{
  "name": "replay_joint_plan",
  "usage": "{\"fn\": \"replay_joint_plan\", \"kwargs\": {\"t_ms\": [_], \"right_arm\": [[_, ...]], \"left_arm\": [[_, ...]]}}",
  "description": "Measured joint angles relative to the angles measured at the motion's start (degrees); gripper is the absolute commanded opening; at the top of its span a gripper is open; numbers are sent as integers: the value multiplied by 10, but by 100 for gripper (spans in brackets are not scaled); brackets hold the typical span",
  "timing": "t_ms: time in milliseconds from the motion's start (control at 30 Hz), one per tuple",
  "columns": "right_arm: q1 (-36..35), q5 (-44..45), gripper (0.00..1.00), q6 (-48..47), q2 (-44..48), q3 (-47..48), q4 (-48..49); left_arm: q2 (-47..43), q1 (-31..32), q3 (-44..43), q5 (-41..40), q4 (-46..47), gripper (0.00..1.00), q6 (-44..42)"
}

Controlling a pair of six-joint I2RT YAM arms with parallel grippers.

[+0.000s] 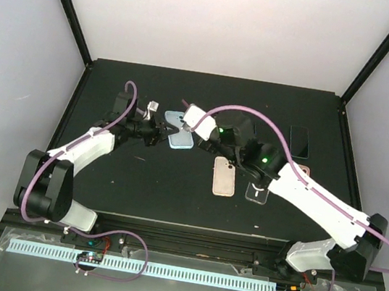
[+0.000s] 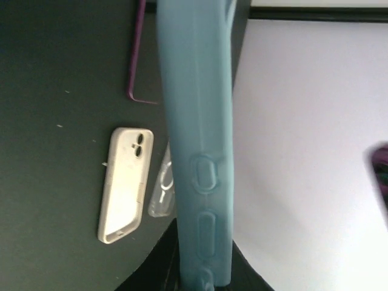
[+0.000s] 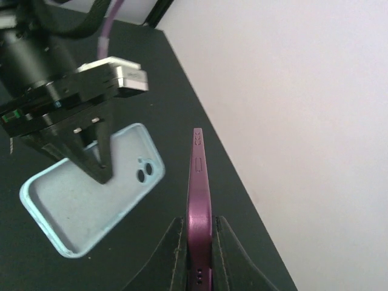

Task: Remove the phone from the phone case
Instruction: Remove the phone case from the phone, then place the phone case at the center of the board.

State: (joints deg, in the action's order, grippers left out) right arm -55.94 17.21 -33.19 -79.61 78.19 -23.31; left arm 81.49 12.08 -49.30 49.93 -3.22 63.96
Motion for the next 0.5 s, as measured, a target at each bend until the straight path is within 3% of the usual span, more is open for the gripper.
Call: {"fn": "replay_joint_plan", "kwargs": {"t_ms": [233, 500], "right_arm": [[17, 7, 1, 15, 43, 5, -14], [53, 10, 1, 23, 65, 2, -33]], "left_arm": [[10, 3, 20, -35, -14, 2, -52], [12, 72, 130, -59, 13, 2, -65]]}}
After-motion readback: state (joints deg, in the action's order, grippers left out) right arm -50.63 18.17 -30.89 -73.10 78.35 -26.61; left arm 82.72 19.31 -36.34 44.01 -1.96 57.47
